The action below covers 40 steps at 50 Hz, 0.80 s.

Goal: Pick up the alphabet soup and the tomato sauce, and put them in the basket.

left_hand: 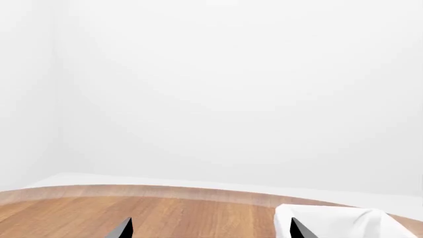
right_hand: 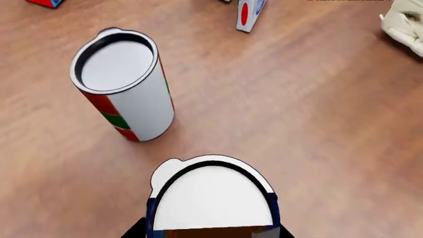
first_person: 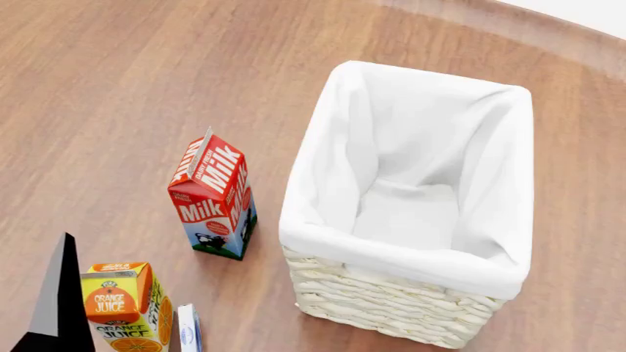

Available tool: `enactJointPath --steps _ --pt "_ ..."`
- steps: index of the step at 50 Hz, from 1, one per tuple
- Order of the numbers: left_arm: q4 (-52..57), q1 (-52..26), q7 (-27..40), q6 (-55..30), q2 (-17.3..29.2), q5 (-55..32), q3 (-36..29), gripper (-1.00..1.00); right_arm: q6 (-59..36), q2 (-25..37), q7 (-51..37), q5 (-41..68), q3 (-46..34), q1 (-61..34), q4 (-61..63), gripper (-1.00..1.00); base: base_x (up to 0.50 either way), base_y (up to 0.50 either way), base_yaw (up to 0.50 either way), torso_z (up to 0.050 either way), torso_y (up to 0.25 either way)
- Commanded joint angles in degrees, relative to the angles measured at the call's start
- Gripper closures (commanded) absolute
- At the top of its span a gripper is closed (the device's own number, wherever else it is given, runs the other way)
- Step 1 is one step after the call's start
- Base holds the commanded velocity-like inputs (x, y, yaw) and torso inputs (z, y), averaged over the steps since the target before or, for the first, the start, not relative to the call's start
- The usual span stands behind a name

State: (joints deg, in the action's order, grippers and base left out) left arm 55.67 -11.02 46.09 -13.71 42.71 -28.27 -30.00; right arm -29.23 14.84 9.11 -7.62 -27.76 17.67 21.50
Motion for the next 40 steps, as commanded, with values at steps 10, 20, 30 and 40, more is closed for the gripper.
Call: enactJointPath --steps 10,20,30,40 --pt "0.0 -0.28 0.23 0.1 0.14 -0.1 -0.46 -1.0 0.36 0.19 -0.74 0.44 -0.52 -0.23 -0.55 1.0 0.0 0.0 0.0 0.0 0.0" --pt "-0.21 -0.32 0.27 0.37 0.23 -0.17 -0.58 -1.0 -0.29 0.69 -1.08 0.54 -0.32 0.12 1.41 1.0 0.0 0.0 0.0 0.0 0.0" --pt "-0.24 -0.45 0.44 0.47 0.36 -0.23 -0.64 -1.0 0.75 1.17 -2.12 3.43 3.56 2.25 4.53 1.0 0.0 0.0 0.0 0.0 0.0" --pt "-0.19 -0.63 0.55 0.46 0.53 -0.33 -0.74 -1.0 2.63 1.75 -3.61 7.46 9.17 6.02 8.68 1.0 0.0 0.0 0.0 0.0 0.0"
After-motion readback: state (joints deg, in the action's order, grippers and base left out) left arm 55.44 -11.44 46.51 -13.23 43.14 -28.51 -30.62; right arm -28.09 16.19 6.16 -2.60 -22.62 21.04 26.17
